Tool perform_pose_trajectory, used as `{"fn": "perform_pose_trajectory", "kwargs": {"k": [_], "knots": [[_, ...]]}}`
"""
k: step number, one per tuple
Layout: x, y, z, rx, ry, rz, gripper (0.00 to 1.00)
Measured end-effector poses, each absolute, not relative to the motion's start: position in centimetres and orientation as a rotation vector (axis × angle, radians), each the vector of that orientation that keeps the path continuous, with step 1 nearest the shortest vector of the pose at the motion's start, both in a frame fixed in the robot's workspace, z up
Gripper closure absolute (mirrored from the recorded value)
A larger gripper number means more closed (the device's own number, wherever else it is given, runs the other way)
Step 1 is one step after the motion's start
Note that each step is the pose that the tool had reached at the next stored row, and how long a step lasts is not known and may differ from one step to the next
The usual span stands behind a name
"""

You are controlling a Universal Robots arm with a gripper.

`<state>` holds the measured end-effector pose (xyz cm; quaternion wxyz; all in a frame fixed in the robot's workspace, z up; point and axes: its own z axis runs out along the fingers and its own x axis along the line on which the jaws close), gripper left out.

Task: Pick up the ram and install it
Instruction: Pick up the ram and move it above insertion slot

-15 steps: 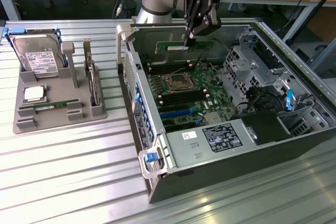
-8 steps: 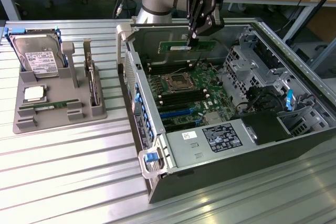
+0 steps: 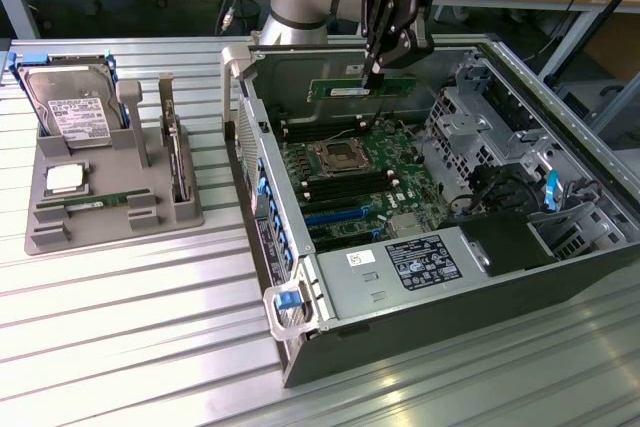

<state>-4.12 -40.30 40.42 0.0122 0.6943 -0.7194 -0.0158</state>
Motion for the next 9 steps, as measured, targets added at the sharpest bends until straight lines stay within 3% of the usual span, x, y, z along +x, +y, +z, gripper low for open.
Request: {"fn": "perform_pose_trajectory", "kwargs": {"k": [9], "knots": [[-3.57, -40.31, 40.39, 2.164, -2.243, -0.049, 0.87]]}}
